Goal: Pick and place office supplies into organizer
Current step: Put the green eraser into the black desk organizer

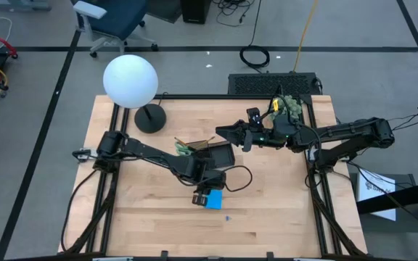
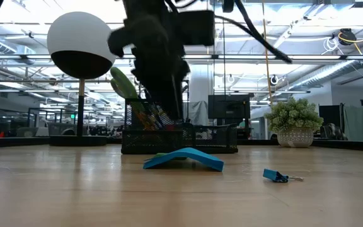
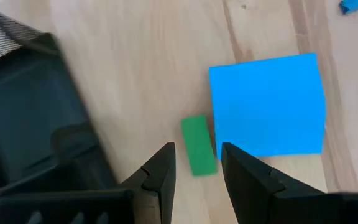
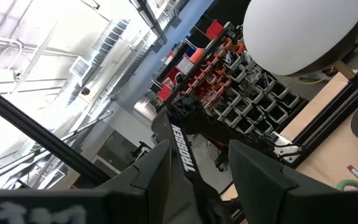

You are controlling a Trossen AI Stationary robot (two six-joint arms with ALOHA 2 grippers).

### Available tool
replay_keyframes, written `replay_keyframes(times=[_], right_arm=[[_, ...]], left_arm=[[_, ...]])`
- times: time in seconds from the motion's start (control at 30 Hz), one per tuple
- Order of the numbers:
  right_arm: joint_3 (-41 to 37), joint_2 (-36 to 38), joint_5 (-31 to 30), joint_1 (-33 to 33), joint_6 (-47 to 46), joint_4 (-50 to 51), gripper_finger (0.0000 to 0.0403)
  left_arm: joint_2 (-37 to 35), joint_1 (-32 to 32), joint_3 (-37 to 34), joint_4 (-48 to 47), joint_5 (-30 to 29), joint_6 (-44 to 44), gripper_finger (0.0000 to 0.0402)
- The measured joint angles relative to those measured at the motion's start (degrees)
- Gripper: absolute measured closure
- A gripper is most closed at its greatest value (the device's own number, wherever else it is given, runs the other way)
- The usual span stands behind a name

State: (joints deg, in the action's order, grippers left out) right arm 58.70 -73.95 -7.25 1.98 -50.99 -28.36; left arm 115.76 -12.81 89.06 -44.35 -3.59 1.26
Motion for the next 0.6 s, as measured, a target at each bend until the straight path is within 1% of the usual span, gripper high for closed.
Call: replay_keyframes(times=[0.13,0.3,0.5,0.53,0.6], right_arm=[[0.00,0.00,0.02,0.00,-1.24,0.00,0.0252],[0.00,0.00,0.02,0.40,-1.92,0.04,0.0252],[0.00,0.00,0.04,1.16,-1.90,0.89,0.0252],[0.00,0.00,0.04,1.18,-1.90,0.94,0.0252],[0.00,0.00,0.03,1.18,-1.78,0.94,0.0252]], left_arm=[[2.44,-0.20,0.00,0.56,1.83,-0.05,0.0277],[3.90,-0.54,0.00,-0.71,1.99,0.17,0.0277],[3.90,-0.08,0.00,-2.55,-1.58,0.71,0.0277],[3.90,0.07,0.00,-2.53,-1.34,0.82,0.0277],[3.90,0.45,0.00,-2.58,1.03,0.81,0.0277]])
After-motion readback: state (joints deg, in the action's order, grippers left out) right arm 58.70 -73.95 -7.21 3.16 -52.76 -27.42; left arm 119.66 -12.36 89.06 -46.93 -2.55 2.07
